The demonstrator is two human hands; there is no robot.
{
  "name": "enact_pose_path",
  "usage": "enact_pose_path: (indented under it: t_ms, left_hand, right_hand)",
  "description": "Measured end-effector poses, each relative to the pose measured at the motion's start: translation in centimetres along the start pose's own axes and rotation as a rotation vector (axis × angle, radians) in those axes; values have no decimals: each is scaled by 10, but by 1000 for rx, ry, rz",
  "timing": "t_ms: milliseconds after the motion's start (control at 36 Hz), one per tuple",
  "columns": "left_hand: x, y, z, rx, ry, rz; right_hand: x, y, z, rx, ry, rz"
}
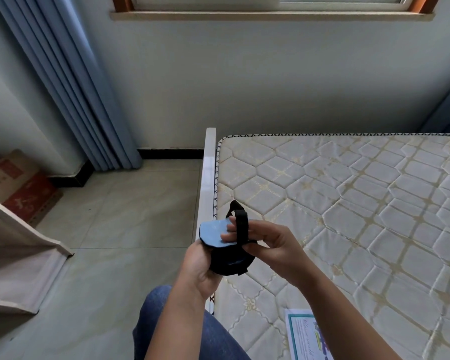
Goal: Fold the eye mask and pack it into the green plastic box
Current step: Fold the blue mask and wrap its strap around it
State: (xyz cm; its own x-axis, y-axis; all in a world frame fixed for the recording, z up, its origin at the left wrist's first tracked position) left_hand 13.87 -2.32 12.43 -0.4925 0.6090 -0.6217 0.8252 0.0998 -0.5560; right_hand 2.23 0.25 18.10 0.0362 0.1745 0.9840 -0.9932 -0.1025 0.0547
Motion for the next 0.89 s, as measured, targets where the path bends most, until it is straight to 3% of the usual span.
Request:
enact_pose_path:
  t_ms: [139, 389, 583, 889]
  left_hand:
    - [-2, 6, 3, -26, 5, -77]
    - [-10, 7, -5, 128, 85, -292]
    - [-9, 3, -9, 50, -23, -134]
    - [-14, 0, -15, 121, -102, -28]
  right_hand:
    - [-3, -2, -1, 19, 0, -34]
    - [-8, -5, -5, 38, -18, -104]
    - [-14, -8, -6, 41, -97, 214]
    - [-23, 12, 5, -255, -177, 662]
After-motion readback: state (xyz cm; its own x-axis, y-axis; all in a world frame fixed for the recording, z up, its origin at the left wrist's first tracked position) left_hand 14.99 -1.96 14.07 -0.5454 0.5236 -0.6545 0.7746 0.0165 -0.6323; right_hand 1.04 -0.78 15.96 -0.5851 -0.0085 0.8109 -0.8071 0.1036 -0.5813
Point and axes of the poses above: each hand's wrist, its own z-axis towards the middle knuckle, its own y-axis out of the back of the hand, x = y × z, the point moved 5 cm from there along z, towards the middle knuckle, and after that the axes turned 3 degrees about -x, right-handed, at the moved point
